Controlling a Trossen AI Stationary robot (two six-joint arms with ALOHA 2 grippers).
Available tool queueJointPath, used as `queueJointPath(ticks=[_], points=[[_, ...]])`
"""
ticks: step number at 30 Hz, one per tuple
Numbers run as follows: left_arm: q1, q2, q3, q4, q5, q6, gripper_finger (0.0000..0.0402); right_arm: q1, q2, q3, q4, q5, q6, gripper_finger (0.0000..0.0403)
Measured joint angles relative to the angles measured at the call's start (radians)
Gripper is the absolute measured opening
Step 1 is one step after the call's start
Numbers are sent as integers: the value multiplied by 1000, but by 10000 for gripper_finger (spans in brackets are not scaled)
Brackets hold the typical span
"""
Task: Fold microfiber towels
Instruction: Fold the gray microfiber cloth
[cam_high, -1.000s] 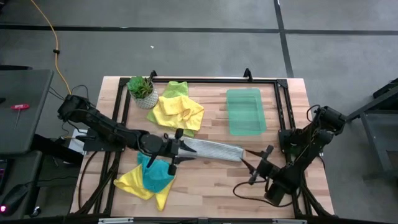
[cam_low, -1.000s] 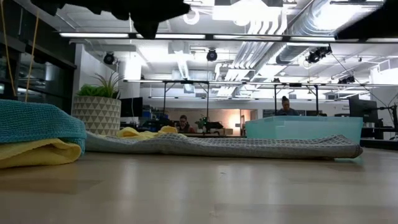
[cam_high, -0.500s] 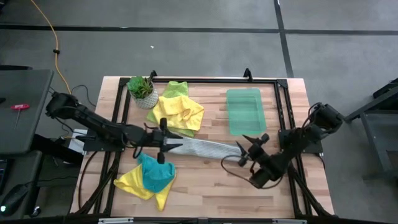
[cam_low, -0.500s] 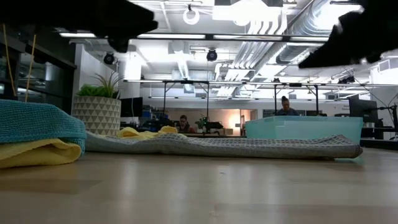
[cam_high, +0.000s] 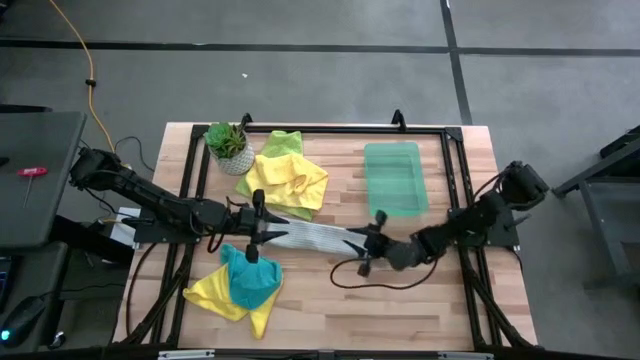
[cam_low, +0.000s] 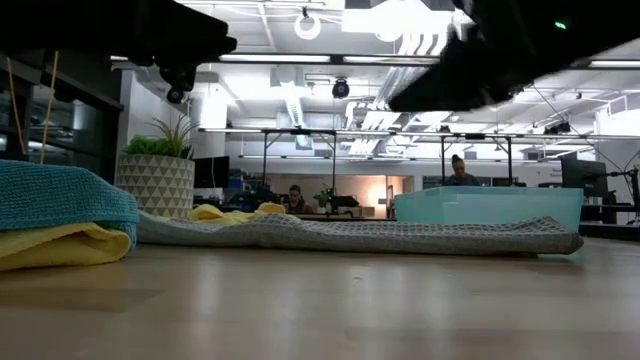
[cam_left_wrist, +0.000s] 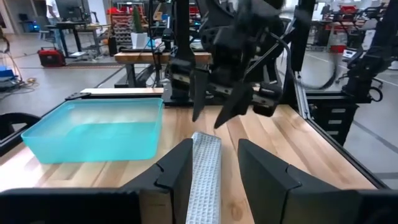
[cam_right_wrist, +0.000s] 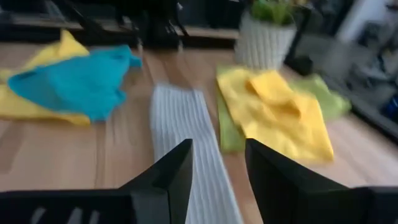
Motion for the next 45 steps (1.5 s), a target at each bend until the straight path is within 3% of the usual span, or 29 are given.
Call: queueJointPath(ticks=[6, 12, 18, 23, 30, 40, 45], points=[[0, 0, 0, -13, 0, 0, 117, -53, 0, 0, 15, -151, -29, 138], [-11, 0, 0, -24, 0, -17, 117, -26, -10, -73, 80, -30, -48, 138], [-31, 0, 1, -9, -15, 12, 117, 34, -266, -354, 226, 44, 89, 138], [-37, 0, 1, -5, -103, 45, 117, 54, -453, -488, 315, -5, 183, 138], [-37, 1, 1, 6, -152, 29, 117, -32, -406, -424, 312, -212, 149, 138], [-61, 40, 8, -16, -191, 63, 123, -75, -265, -266, 308, -197, -32, 138], [-100, 87, 95, -234, -246, 66, 155, -72, -269, -252, 276, -196, -41, 138]])
